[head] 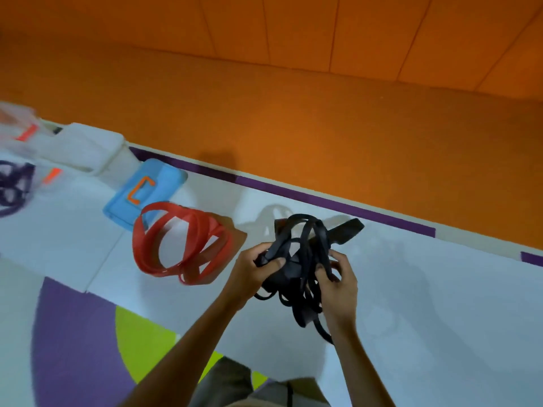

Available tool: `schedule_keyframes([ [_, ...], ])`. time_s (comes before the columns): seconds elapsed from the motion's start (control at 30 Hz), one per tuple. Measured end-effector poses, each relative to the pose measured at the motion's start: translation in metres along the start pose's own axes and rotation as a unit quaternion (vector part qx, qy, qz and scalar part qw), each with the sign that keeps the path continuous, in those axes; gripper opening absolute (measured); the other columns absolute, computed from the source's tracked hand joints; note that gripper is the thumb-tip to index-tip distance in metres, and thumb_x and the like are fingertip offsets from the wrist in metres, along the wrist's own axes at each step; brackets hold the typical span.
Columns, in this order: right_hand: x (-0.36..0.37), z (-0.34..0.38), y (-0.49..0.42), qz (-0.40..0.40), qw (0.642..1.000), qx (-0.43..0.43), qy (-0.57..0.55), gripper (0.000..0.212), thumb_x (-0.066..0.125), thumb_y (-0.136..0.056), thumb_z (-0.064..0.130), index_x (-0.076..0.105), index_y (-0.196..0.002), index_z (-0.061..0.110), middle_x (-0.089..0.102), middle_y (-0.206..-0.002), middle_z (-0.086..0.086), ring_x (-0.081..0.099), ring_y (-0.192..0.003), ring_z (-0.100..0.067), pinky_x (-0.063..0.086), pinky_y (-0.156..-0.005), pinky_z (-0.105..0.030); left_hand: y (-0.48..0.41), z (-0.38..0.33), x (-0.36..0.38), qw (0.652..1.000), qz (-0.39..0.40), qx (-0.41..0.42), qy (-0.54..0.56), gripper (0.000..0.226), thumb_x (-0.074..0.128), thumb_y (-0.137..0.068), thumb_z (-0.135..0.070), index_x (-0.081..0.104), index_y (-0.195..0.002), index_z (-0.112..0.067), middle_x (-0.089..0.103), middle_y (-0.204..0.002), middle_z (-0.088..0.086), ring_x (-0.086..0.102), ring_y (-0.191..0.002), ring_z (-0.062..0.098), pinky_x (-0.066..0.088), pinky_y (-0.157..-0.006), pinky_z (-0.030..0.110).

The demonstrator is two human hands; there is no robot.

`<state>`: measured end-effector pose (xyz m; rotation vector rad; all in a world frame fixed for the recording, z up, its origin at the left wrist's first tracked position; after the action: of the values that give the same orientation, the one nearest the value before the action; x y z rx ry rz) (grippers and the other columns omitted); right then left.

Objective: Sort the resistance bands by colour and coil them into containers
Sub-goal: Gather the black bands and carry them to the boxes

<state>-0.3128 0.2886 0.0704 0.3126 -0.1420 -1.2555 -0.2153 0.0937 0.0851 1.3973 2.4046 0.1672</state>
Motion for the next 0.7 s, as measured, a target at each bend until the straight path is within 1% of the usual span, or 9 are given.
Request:
schedule_keyframes([
  [0.07,0.020,0.024,0.009,0.030,0.999,-0.030,0.012,0.033,0.065,-0.100,0.002,0.069,-0.114,0.031,0.073,-0.095,0.007,0.075,-0.078,-0.017,0.060,-0.063,-0.024,0.016,-0.013,-0.023,0.999,-0.032,0.015,0.019,0.011,0.074,-0.098,-0.015,0.075,-0.109,-0.018,0.077,-0.096,0.013,0.073,-0.092,0.036,0.059,-0.081,0.060],
  [0.13,0.043,0.047,0.022,0.057,0.997,-0.051,0.019,0.034,0.065,-0.100,0.001,0.069,-0.115,0.031,0.073,-0.096,0.010,0.076,-0.080,-0.017,0.061,-0.066,-0.026,0.033,-0.023,-0.049,0.997,-0.060,0.027,0.046,0.011,0.074,-0.099,-0.016,0.075,-0.105,-0.024,0.078,-0.093,0.005,0.076,-0.088,0.025,0.062,-0.074,0.042],
  [0.17,0.055,0.059,0.029,0.069,0.996,-0.059,0.021,0.034,0.065,-0.100,0.001,0.070,-0.115,0.032,0.074,-0.097,0.012,0.076,-0.081,-0.016,0.061,-0.066,-0.026,0.041,-0.026,-0.063,0.995,-0.074,0.029,0.063,0.010,0.074,-0.099,-0.016,0.075,-0.105,-0.024,0.079,-0.094,0.004,0.076,-0.089,0.024,0.062,-0.074,0.039],
  [0.23,0.081,0.082,0.044,0.092,0.992,-0.085,0.020,0.033,0.064,-0.100,0.001,0.070,-0.116,0.030,0.073,-0.098,0.012,0.075,-0.078,-0.015,0.060,-0.064,-0.024,0.057,-0.030,-0.094,0.989,-0.104,0.032,0.100,0.011,0.075,-0.098,-0.018,0.075,-0.107,-0.023,0.080,-0.098,0.005,0.077,-0.093,0.026,0.064,-0.077,0.040],
  [0.3,0.110,0.105,0.062,0.110,0.987,-0.111,0.022,0.032,0.063,-0.099,0.003,0.070,-0.116,0.029,0.073,-0.100,0.010,0.074,-0.078,-0.017,0.057,-0.062,-0.022,0.073,-0.035,-0.126,0.981,-0.124,0.048,0.141,0.015,0.076,-0.097,-0.024,0.076,-0.111,-0.026,0.081,-0.102,0.004,0.078,-0.097,0.024,0.063,-0.079,0.035],
  [0.4,0.154,0.138,0.096,0.126,0.980,-0.152,0.010,0.036,0.063,-0.099,0.004,0.071,-0.112,0.037,0.072,-0.097,0.009,0.070,-0.068,-0.012,0.055,-0.058,-0.021,0.100,-0.040,-0.177,0.967,-0.139,0.070,0.202,0.025,0.078,-0.095,-0.030,0.075,-0.119,-0.025,0.080,-0.109,0.004,0.077,-0.104,0.026,0.063,-0.087,0.038],
  [0.53,0.214,0.168,0.141,0.147,0.972,-0.184,0.007,0.027,0.066,-0.094,0.023,0.070,-0.118,0.035,0.071,-0.093,0.006,0.064,-0.063,-0.016,0.055,-0.058,-0.030,0.136,-0.048,-0.245,0.941,-0.162,0.105,0.279,0.033,0.081,-0.091,-0.029,0.076,-0.123,-0.021,0.079,-0.115,0.004,0.076,-0.108,0.024,0.061,-0.090,0.033],
  [0.63,0.275,0.177,0.183,0.170,0.967,-0.187,-0.002,0.027,0.068,-0.092,0.028,0.071,-0.118,0.032,0.071,-0.092,0.004,0.061,-0.058,-0.014,0.052,-0.053,-0.029,0.173,-0.039,-0.310,0.929,-0.179,0.114,0.304,0.037,0.081,-0.090,-0.030,0.075,-0.125,-0.024,0.079,-0.117,0.007,0.075,-0.112,0.028,0.061,-0.095,0.042],
  [0.7,0.319,0.179,0.209,0.195,0.962,-0.192,0.005,0.026,0.068,-0.090,0.031,0.072,-0.117,0.033,0.073,-0.092,0.005,0.064,-0.059,-0.015,0.053,-0.053,-0.030,0.199,-0.029,-0.354,0.925,-0.198,0.115,0.304,0.034,0.080,-0.090,-0.031,0.076,-0.123,-0.023,0.079,-0.114,0.009,0.075,-0.109,0.028,0.060,-0.094,0.042],
])
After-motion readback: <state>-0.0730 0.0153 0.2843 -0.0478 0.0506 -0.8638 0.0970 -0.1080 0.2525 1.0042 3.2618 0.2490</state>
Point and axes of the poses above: each hand's wrist, its own y-axis away from the middle knuckle, its own x-axis out of the palm, z = x × y, the point moved 10 cm from there along -y, towards the middle knuckle
